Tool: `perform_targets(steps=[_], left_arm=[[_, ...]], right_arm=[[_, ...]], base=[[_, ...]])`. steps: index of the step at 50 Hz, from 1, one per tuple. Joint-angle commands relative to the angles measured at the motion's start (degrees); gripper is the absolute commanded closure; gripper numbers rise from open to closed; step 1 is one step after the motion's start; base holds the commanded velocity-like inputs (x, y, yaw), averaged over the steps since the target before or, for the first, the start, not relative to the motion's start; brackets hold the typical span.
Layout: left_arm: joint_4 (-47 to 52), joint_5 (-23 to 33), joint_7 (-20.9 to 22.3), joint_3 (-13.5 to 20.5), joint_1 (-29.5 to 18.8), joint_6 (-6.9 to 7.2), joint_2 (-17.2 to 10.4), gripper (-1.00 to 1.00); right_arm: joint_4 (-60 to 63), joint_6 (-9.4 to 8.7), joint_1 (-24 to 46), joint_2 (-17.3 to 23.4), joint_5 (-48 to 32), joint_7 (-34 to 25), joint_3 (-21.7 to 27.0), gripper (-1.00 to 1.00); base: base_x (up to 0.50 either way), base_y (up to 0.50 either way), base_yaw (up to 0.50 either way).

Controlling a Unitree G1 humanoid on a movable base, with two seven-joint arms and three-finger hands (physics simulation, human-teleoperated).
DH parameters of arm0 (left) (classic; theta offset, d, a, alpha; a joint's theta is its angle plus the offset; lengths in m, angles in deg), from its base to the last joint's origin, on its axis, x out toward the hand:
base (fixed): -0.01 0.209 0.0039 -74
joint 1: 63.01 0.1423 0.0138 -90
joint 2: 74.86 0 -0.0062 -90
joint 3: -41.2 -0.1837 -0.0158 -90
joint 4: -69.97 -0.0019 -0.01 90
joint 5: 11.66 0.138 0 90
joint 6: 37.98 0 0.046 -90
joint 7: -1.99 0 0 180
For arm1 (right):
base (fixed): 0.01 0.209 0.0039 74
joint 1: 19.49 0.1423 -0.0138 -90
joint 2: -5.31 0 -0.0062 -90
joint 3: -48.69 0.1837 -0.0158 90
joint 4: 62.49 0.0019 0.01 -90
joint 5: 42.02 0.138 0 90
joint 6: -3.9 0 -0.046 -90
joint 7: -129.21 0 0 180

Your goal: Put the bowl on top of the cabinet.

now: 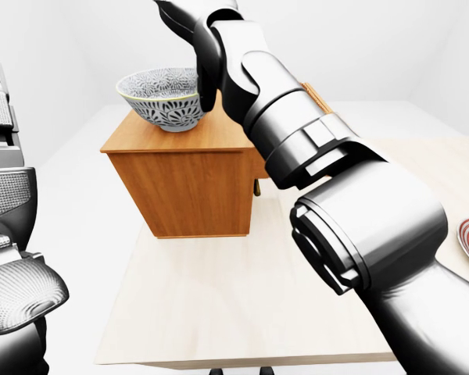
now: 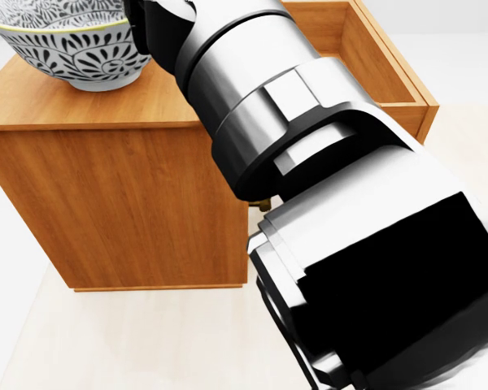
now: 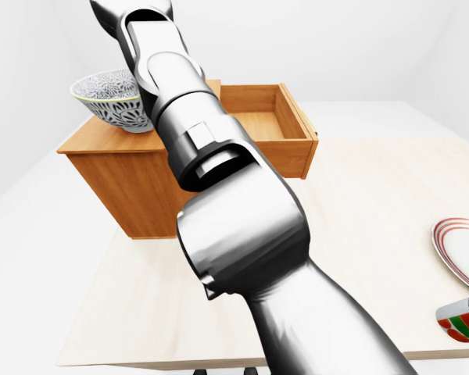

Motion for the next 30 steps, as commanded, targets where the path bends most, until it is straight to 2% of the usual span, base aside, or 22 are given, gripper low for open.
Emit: perform_targets(steps=[1, 30], left_arm=[[0.0, -0.78, 0.0, 0.1, -0.07, 0.0, -0.51, -1.0], [0.0, -1.17, 0.0, 0.07, -0.06, 0.0, -0.62, -1.0]], right_arm=[[0.0, 0.0, 1.93, 1.13, -0.64, -1.24, 0.11, -1.0], [-0.02, 0.0, 7.85, 4.45, -2.89, -5.2, 0.64, -1.0]], base=[[0.0, 0.0, 0.0], [0.0, 0.0, 0.0]])
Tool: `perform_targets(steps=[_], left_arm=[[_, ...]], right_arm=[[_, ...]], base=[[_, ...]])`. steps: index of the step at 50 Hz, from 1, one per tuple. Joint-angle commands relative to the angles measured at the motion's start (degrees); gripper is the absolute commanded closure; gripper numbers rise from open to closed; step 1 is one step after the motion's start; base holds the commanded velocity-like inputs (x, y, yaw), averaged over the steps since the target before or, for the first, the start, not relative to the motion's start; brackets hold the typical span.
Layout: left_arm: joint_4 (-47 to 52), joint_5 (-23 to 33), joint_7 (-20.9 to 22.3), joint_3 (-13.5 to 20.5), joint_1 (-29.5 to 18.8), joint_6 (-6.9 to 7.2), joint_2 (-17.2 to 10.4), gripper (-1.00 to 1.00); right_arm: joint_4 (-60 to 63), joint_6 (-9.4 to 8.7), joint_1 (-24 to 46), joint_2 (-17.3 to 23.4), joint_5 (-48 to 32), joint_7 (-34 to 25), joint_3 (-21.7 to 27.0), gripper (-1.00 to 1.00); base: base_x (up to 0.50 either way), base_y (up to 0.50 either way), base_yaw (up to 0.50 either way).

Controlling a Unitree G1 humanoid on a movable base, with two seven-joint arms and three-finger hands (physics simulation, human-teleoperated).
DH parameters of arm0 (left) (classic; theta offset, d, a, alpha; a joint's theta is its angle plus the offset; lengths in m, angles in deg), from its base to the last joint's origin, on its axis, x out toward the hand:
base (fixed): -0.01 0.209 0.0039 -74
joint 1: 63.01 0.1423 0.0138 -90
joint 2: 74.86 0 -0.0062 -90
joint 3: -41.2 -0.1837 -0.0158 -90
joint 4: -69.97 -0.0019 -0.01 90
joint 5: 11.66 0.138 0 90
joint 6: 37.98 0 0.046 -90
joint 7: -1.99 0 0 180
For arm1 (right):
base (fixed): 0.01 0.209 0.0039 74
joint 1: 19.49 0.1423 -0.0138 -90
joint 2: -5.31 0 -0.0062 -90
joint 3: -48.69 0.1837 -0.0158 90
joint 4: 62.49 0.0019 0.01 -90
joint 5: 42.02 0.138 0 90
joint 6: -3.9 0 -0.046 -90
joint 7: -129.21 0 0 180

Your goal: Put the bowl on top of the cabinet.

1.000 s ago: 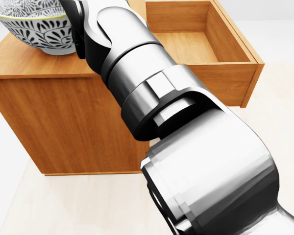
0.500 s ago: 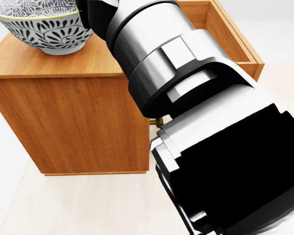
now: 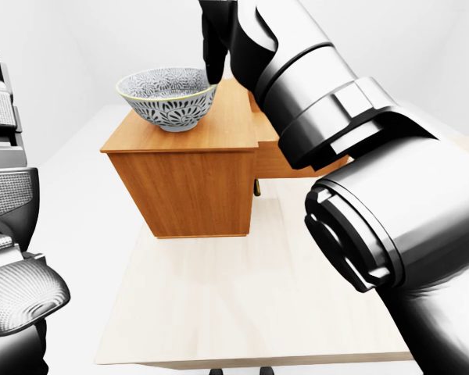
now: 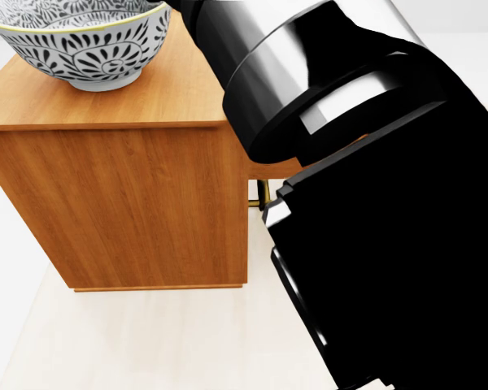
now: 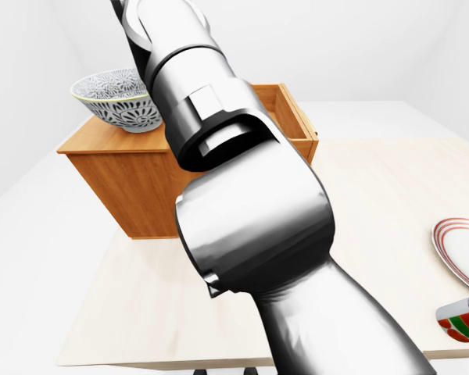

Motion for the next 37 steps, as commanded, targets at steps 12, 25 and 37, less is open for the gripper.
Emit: perform_targets(steps=[12, 25, 37], left_arm=[[0.0, 1.45, 0.0, 0.03, 0.27, 0.0, 0.92, -1.0], [0.0, 0.16, 0.0, 0.08, 0.07, 0.0, 0.01, -1.0], [0.0, -0.03, 0.0, 0.1, 0.02, 0.0, -0.21, -1.0]], right_arm=[[0.03, 0.0, 4.55, 3.36, -1.26, -1.45, 1.0, -1.0], [0.09, 0.0, 4.7, 5.94, -2.3, -2.64, 0.9, -1.0], [0.13, 0.0, 4.7, 8.75, -3.21, -3.19, 1.03, -1.0]], base=[[0.0, 0.0, 0.0], [0.0, 0.0, 0.0], [0.0, 0.0, 0.0]])
